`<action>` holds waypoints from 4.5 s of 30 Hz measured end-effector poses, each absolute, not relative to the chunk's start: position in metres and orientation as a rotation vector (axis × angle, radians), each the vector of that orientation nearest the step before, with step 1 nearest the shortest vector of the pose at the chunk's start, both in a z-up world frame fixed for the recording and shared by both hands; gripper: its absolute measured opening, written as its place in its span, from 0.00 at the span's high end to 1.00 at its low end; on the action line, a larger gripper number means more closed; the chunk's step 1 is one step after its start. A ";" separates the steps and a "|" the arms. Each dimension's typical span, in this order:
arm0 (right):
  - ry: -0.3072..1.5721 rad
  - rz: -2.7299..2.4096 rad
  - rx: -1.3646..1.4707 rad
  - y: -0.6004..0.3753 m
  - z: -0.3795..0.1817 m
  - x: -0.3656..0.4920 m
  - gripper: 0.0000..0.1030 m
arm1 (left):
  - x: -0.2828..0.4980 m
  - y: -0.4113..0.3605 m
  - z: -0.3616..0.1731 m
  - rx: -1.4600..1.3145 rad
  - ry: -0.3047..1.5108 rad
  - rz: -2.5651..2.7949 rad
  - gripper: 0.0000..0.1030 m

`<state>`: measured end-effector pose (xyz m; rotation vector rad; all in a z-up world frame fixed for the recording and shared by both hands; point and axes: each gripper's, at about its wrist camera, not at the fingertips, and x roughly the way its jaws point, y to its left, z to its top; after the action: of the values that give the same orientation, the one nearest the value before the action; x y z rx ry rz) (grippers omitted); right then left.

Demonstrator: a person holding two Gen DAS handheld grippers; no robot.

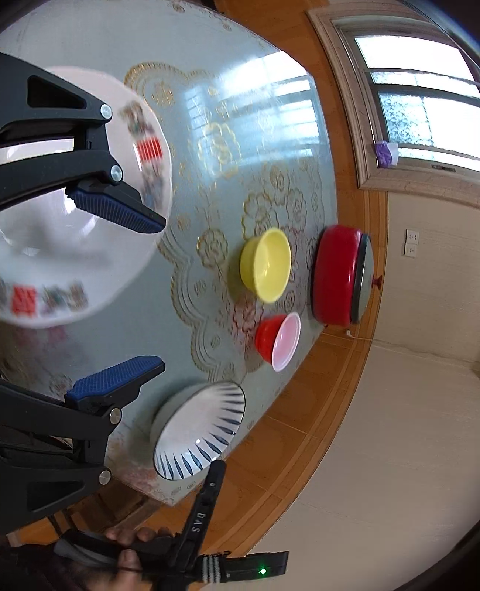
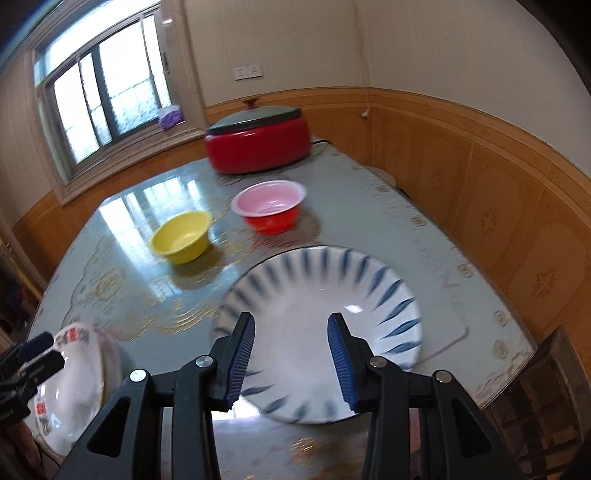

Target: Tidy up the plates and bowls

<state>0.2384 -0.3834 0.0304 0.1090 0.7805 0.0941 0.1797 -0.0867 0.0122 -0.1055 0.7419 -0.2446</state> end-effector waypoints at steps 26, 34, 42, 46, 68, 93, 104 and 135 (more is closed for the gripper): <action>0.999 0.256 0.129 -0.447 -0.040 0.324 0.67 | 0.272 -0.219 -0.038 -0.133 0.899 -0.311 0.58; 1.003 0.299 0.069 -0.438 -0.044 0.321 0.84 | 0.278 -0.214 -0.060 -0.166 0.955 -0.291 0.84; 1.028 0.407 0.028 -0.412 -0.048 0.318 0.84 | 0.260 -0.194 -0.055 -0.131 0.967 -0.185 0.86; 1.033 0.452 0.013 -0.399 -0.049 0.318 0.84 | 0.253 -0.186 -0.054 -0.098 0.955 -0.132 0.86; 1.079 0.472 0.020 -0.374 -0.053 0.305 0.82 | 0.242 -0.166 -0.031 -0.064 0.907 -0.057 0.84; 0.948 0.242 0.041 -0.374 0.007 0.302 0.70 | 0.230 -0.142 0.014 -0.048 0.795 -0.179 0.61; 0.940 0.359 0.035 -0.378 0.026 0.341 0.69 | 0.252 -0.161 0.027 -0.073 0.775 -0.123 0.56; 1.091 0.447 0.260 -0.402 -0.011 0.532 0.68 | 0.419 -0.195 0.016 -0.326 0.933 -0.052 0.62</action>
<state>0.5321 -0.4021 -0.0114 0.2603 1.0911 0.4472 0.4192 -0.1953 0.0161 -0.3257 0.9329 -0.0521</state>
